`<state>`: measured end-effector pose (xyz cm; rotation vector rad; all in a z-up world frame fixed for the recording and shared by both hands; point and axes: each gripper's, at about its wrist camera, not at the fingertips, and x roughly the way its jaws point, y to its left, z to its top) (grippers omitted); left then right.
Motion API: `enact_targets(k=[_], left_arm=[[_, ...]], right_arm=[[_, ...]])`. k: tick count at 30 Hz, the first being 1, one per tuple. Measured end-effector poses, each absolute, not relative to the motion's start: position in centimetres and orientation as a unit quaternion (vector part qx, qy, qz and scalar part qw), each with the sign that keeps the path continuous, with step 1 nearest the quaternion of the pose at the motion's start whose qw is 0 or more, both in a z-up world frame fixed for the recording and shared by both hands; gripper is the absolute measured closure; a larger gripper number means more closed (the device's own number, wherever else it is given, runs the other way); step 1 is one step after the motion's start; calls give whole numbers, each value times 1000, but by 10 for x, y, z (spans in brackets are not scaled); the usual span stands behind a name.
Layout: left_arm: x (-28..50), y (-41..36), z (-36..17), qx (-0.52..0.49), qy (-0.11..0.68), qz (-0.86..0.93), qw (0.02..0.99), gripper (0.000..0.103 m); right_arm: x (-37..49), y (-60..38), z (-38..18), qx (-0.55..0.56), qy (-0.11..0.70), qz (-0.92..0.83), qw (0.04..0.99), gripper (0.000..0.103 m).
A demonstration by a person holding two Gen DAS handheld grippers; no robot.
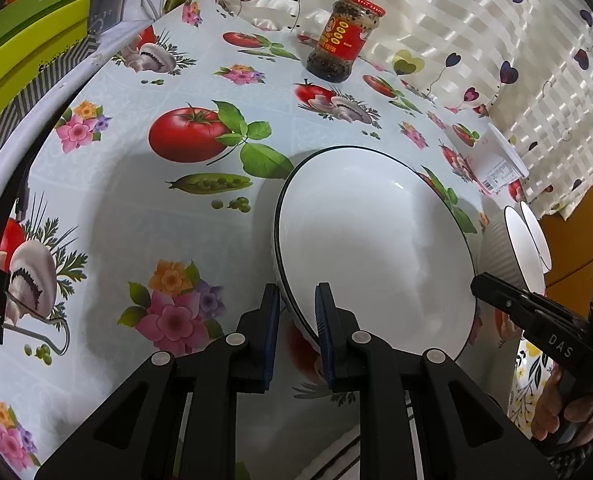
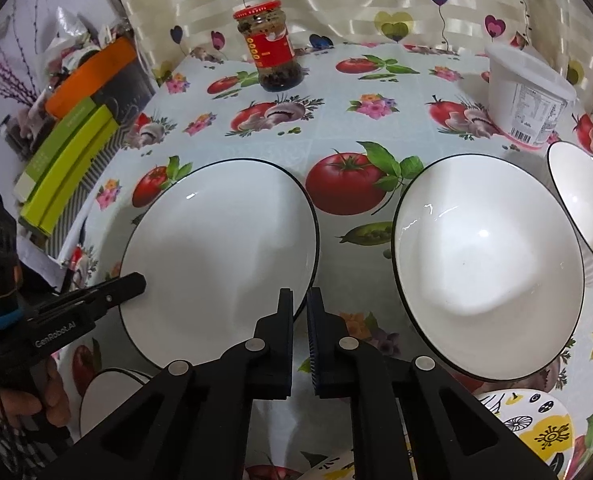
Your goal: Organize plates and bowls
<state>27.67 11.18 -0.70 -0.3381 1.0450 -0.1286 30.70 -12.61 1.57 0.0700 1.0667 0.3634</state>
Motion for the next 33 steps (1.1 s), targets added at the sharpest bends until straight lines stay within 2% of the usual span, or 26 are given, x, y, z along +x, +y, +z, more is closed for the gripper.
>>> enact_targets(k=[13,19,33], left_arm=[[280,113,-7,-159,500,-58,850,84],[281,115,-7,-162,498,-57,850,84],[282,114,-6,-151,494,-53,855,84]], right_arm=[[322,-118,10,30,518,155,840,93],[330,-132,1,110,547,161,814,92],[329,-122,0,81,534,159,827,91]])
